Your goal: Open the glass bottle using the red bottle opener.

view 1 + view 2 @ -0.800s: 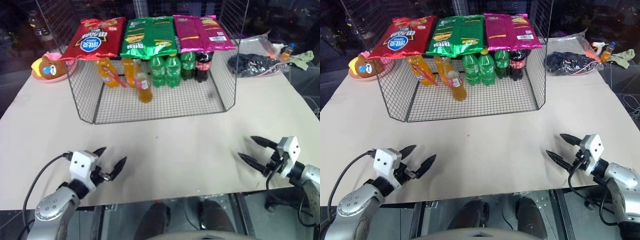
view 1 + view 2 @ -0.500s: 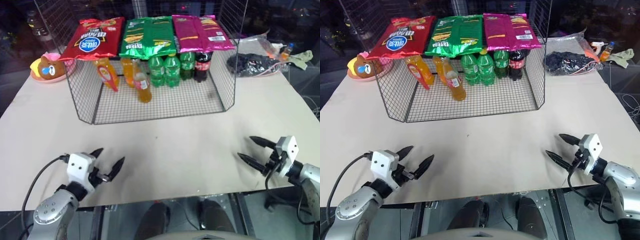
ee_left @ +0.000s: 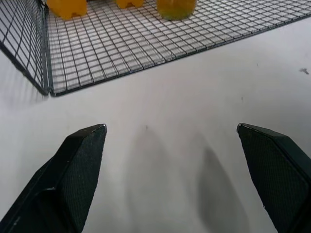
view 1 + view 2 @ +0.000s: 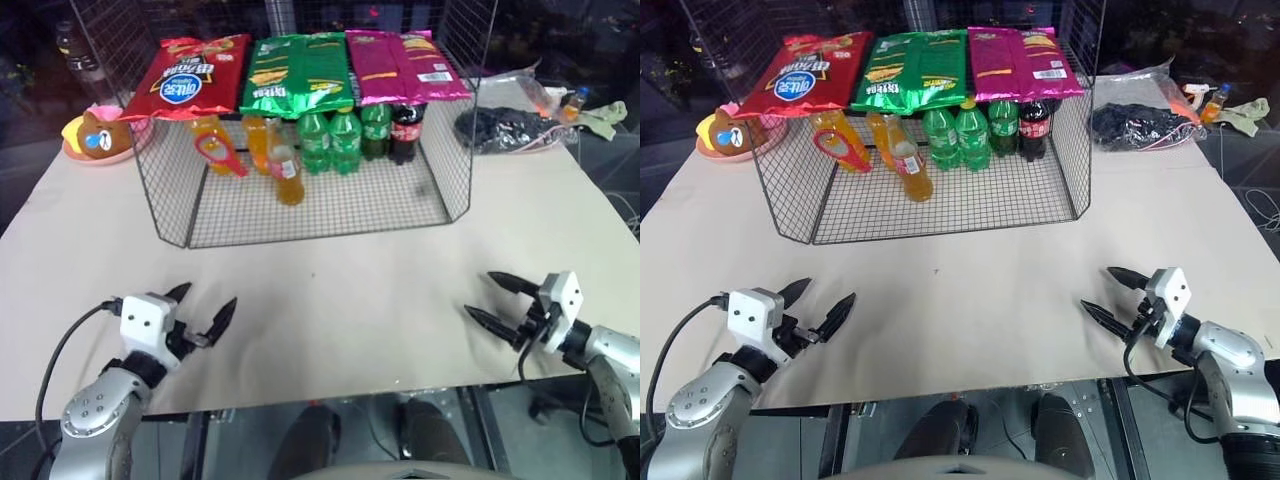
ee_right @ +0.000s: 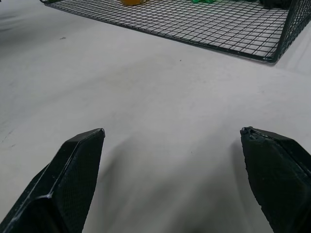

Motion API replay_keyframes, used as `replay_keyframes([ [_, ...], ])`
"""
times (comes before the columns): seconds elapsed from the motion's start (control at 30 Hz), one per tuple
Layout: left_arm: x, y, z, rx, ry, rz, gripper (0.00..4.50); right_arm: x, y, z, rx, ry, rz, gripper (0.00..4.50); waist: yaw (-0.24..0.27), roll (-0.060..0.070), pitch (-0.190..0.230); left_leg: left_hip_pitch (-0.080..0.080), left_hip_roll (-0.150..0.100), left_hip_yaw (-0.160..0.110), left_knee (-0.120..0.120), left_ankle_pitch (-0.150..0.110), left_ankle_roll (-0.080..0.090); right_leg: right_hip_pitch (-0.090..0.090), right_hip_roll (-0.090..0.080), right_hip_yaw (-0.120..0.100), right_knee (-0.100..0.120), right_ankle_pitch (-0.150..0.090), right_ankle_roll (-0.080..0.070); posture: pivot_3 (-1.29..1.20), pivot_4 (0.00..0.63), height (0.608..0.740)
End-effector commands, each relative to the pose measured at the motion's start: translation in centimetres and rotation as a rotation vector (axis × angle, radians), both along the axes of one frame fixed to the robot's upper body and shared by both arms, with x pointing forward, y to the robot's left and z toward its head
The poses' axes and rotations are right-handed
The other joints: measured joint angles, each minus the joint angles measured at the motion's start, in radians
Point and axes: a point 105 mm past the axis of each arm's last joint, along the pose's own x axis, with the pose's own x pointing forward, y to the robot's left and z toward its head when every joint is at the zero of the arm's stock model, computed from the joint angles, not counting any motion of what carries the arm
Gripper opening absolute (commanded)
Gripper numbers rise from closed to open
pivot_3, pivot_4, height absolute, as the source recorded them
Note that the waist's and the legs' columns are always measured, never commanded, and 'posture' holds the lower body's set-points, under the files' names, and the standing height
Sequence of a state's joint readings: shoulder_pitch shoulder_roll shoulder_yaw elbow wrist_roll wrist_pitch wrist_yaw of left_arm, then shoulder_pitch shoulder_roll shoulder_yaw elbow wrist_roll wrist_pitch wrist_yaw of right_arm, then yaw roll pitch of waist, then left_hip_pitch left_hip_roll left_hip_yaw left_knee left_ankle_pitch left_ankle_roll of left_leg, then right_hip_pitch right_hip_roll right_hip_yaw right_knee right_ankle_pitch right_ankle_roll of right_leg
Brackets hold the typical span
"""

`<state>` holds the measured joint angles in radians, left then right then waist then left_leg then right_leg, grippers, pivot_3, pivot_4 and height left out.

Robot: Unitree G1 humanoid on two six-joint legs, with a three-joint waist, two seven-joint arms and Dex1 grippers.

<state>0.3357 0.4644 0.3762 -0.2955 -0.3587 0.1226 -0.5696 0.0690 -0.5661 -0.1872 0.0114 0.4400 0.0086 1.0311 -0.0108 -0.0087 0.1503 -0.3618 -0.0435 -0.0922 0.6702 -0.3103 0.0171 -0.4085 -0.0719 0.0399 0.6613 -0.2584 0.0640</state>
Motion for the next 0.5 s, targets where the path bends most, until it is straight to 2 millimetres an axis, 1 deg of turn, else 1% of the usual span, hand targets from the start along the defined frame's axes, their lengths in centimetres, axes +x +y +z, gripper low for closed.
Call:
replay_keyframes([
  [0.03,0.8,0.4,1.3,-0.04,-0.064,0.034,4.44,0.4,1.7,1.6,0.019,-0.075,0.052,4.5,0.0,0.0,0.0,0.0,0.0,0.0,0.0,0.0,0.0,0.0,0.0,0.0,0.0,0.0,0.0,0.0,0.15,0.74],
  [0.13,2.2,0.4,2.1,-0.063,-0.121,0.062,4.44,0.8,3.7,2.9,0.069,-0.113,0.082,4.5,0.0,0.0,0.0,0.0,0.0,0.0,0.0,0.0,0.0,0.0,0.0,0.0,0.0,0.0,0.0,0.0,0.15,0.74],
  [0.23,4.1,0.8,3.2,-0.097,-0.19,0.133,4.44,1.0,6.1,4.6,0.11,-0.167,0.131,4.5,0.0,0.0,0.0,0.0,0.0,-0.001,0.0,0.001,-0.002,0.0,0.001,0.0,0.001,0.0,0.0,0.0,0.15,0.74],
  [0.37,6.4,0.9,5.0,-0.207,-0.272,0.19,4.44,0.9,8.9,7.3,0.179,-0.24,0.192,4.5,0.0,-0.001,-0.001,-0.001,-0.001,-0.001,0.001,0.002,-0.004,-0.001,0.001,-0.001,0.001,0.0,0.0,0.0,0.15,0.74],
  [0.47,8.0,1.1,6.2,-0.221,-0.313,0.221,4.44,0.6,10.8,9.2,0.214,-0.285,0.234,4.5,0.001,-0.002,-0.001,-0.002,-0.002,-0.002,0.001,0.002,-0.004,-0.002,0.001,-0.002,0.001,0.0,0.0,0.0,0.15,0.74],
  [0.5,8.4,1.0,6.3,-0.219,-0.318,0.22,4.44,0.6,11.1,9.6,0.22,-0.291,0.238,4.5,0.001,-0.002,-0.001,-0.003,-0.002,-0.002,0.001,0.002,-0.004,-0.002,0.001,-0.002,0.001,0.0,0.0,0.0,0.15,0.74],
])
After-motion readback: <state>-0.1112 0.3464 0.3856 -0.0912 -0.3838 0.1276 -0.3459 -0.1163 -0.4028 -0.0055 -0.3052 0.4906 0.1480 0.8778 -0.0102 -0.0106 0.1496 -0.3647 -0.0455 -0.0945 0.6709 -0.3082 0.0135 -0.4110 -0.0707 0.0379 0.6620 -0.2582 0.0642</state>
